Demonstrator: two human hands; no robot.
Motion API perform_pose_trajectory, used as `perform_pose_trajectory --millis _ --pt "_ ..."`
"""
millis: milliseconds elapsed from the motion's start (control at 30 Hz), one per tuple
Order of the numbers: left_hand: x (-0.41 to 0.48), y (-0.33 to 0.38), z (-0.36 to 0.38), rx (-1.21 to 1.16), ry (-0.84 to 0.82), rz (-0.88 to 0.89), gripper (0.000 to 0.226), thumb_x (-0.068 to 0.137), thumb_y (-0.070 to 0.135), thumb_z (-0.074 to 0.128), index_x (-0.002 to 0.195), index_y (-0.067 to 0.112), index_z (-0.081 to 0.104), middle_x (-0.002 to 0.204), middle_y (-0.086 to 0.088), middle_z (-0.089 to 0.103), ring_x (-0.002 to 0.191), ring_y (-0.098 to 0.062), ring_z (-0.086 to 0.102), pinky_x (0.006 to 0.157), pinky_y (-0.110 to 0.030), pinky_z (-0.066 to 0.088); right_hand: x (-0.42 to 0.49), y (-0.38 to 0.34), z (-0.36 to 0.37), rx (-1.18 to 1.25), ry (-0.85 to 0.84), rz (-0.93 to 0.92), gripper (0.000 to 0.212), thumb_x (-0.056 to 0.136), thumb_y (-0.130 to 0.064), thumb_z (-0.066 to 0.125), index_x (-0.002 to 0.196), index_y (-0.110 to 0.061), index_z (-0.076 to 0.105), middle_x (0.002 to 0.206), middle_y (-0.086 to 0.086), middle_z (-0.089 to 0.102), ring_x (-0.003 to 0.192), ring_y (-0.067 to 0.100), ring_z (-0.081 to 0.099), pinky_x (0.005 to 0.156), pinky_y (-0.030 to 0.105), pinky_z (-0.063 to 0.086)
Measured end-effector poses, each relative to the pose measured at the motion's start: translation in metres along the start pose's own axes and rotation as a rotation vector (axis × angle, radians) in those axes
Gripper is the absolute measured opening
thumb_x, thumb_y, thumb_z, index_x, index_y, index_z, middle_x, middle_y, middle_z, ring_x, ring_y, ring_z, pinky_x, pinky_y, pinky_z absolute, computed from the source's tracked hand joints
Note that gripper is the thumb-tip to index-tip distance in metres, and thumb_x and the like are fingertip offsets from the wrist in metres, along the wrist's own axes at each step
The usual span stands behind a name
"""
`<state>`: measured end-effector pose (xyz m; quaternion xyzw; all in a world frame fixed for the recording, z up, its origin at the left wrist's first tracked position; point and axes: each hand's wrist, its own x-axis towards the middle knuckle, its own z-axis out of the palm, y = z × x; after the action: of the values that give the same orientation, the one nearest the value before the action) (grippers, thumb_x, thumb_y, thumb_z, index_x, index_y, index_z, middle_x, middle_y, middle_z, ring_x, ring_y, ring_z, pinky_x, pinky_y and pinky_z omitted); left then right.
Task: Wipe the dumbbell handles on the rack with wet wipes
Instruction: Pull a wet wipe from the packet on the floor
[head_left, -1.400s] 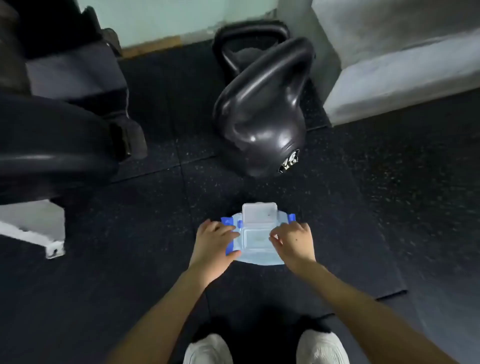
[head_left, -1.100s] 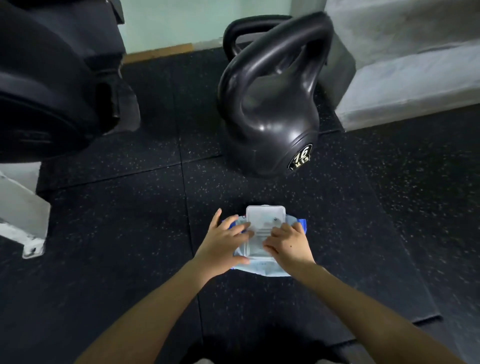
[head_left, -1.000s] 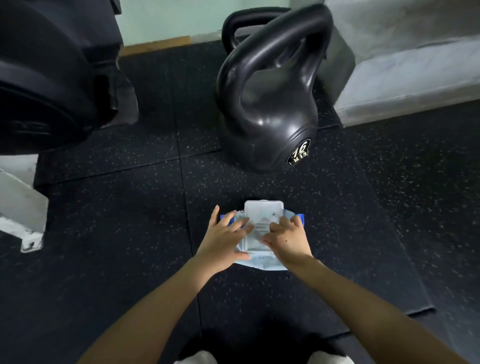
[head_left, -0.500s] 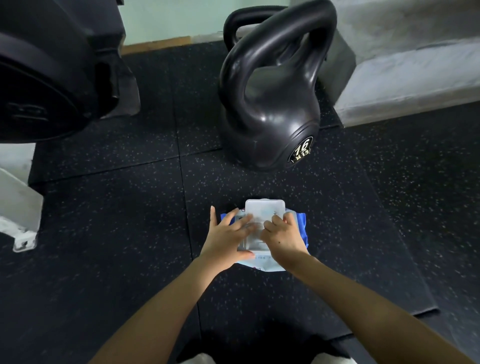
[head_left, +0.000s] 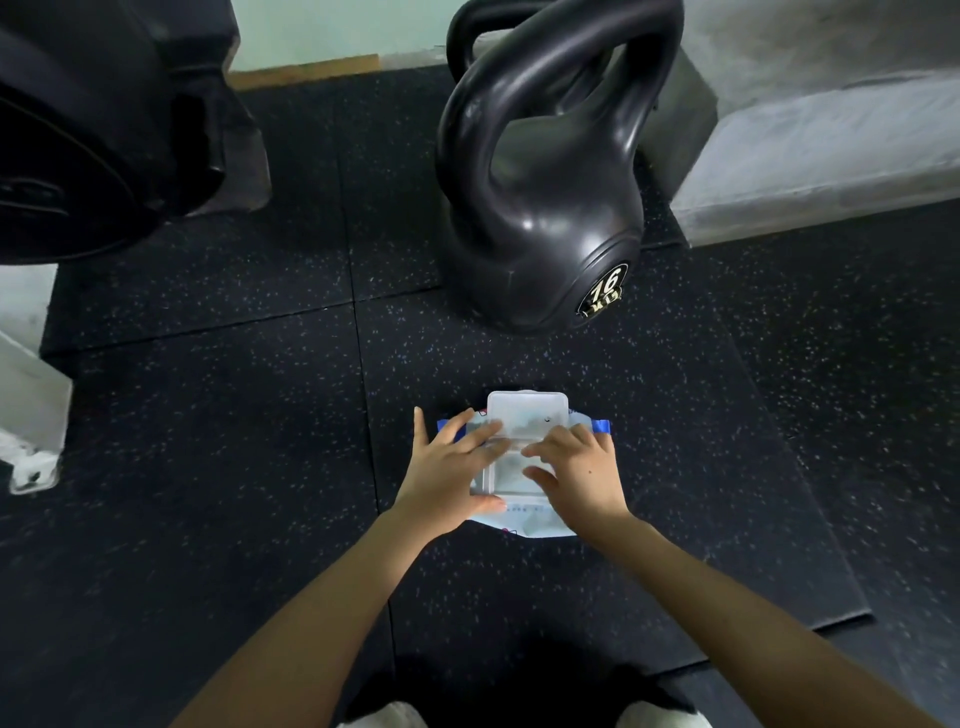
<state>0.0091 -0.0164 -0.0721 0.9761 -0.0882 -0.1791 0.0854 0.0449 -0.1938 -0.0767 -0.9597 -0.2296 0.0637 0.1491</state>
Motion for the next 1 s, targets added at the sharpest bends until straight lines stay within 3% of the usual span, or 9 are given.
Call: perform_pose_trajectory --millis 133,300,467,533,633,767,900,1000 --pt "-0.001 0.000 -0.001 -0.003 -0.014 0.002 0.071 0.082 0.060 0.052 0.144 0.041 0.023 0.155 0.020 0.011 0.145 -0.013 -0.003 0.107 -0.062 -0.018 0.002 -0.001 0.003 -0.117 -0.033 -0.145 0.023 0.049 -0.020 0.090 0.052 -0.026 0.068 0.055 -0.009 0.053 0.054 0.019 0.052 0.053 0.030 0.040" --pt "-0.002 0.001 -0.001 -0.003 -0.003 -0.002 0.071 0.081 0.060 0.052 0.144 0.041 0.025 0.155 0.020 0.011 0.145 -0.013 -0.002 0.107 -0.062 -0.017 0.003 -0.003 0.008 -0.142 0.004 -0.112 0.027 0.050 -0.015 0.089 0.052 -0.020 0.062 0.056 -0.007 0.054 0.054 0.019 0.053 0.056 0.028 0.036" --pt "0.000 0.001 0.001 -0.036 -0.007 -0.021 0.070 0.081 0.058 0.055 0.143 0.042 0.026 0.155 0.021 0.012 0.145 -0.012 -0.002 0.108 -0.064 -0.014 -0.002 -0.004 0.007 -0.005 -0.034 -0.013 0.019 0.067 -0.016 0.080 0.059 -0.018 0.062 0.065 -0.003 0.061 0.066 0.023 0.058 0.062 0.037 0.045" --pt "0.000 0.001 0.001 -0.043 -0.008 -0.029 0.069 0.081 0.057 0.055 0.143 0.043 0.026 0.155 0.020 0.012 0.145 -0.012 -0.003 0.108 -0.064 -0.014 -0.002 -0.008 0.002 0.027 -0.078 0.040 0.010 0.080 -0.017 0.069 0.071 -0.015 0.066 0.080 -0.001 0.064 0.082 0.023 0.059 0.076 0.038 0.042" --pt "-0.001 0.001 0.002 -0.033 -0.002 -0.038 0.069 0.082 0.056 0.056 0.142 0.043 0.026 0.155 0.021 0.013 0.145 -0.011 -0.002 0.108 -0.064 -0.013 0.000 -0.008 -0.011 0.210 -0.176 0.140 0.016 0.094 -0.018 0.049 0.087 -0.017 0.063 0.101 -0.002 0.060 0.099 0.019 0.048 0.090 0.032 0.035" --pt "-0.003 0.001 0.003 -0.057 0.041 -0.042 0.068 0.079 0.054 0.061 0.140 0.042 0.032 0.152 0.023 0.020 0.145 -0.010 0.003 0.108 -0.065 -0.010 -0.008 -0.007 -0.036 0.496 -0.165 0.201 0.014 0.094 -0.012 0.050 0.083 -0.018 0.056 0.097 -0.004 0.058 0.098 0.018 0.049 0.090 0.031 0.040" --pt "-0.003 0.003 0.000 -0.090 0.045 -0.060 0.067 0.078 0.051 0.064 0.138 0.041 0.036 0.150 0.024 0.023 0.145 -0.010 0.007 0.108 -0.065 -0.010 -0.019 -0.005 -0.055 0.570 -0.119 0.251 0.015 0.096 -0.012 0.048 0.095 -0.009 0.062 0.094 -0.009 0.057 0.096 0.015 0.052 0.090 0.029 0.040" --pt "-0.003 0.004 -0.004 -0.091 0.023 -0.073 0.066 0.078 0.050 0.064 0.138 0.039 0.037 0.150 0.025 0.023 0.145 -0.009 0.007 0.108 -0.065 -0.010 -0.022 -0.005 -0.063 0.570 -0.057 0.252 0.014 0.096 -0.013 0.048 0.087 -0.014 0.060 0.087 -0.008 0.060 0.089 0.020 0.057 0.085 0.035 0.042"
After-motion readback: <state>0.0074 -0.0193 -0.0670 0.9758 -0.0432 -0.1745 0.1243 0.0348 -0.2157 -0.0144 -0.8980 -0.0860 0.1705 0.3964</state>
